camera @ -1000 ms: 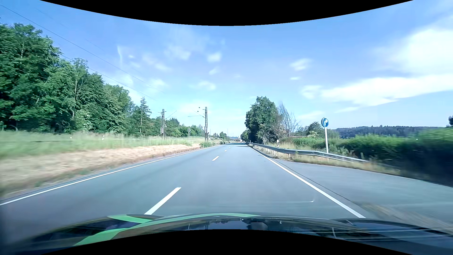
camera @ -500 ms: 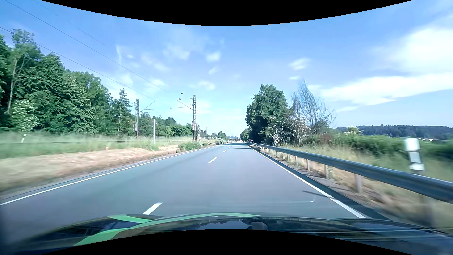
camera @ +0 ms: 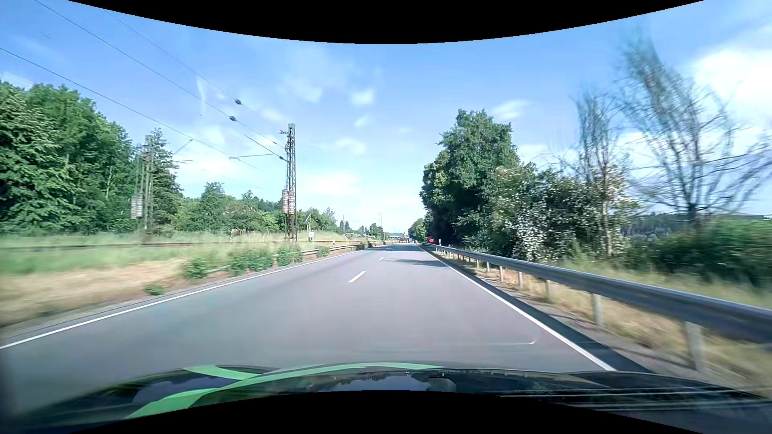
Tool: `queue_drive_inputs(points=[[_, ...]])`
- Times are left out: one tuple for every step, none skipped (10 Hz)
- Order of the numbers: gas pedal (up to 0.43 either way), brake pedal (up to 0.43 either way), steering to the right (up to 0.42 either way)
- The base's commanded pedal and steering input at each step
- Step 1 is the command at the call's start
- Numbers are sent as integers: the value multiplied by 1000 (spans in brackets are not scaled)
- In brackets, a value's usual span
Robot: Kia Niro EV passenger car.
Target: Follow the waypoints while adhering to traffic rules and regulations
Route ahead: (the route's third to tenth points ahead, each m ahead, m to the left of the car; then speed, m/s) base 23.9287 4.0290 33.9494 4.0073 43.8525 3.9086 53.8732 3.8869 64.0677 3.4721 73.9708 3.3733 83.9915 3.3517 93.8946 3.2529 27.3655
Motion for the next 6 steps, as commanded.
queue_drive_inputs(points=[[268, 0, -1], [280, 0, -1], [287, 0, -1], [299, 0, -1], [311, 0, -1], [319, 0, -1]])
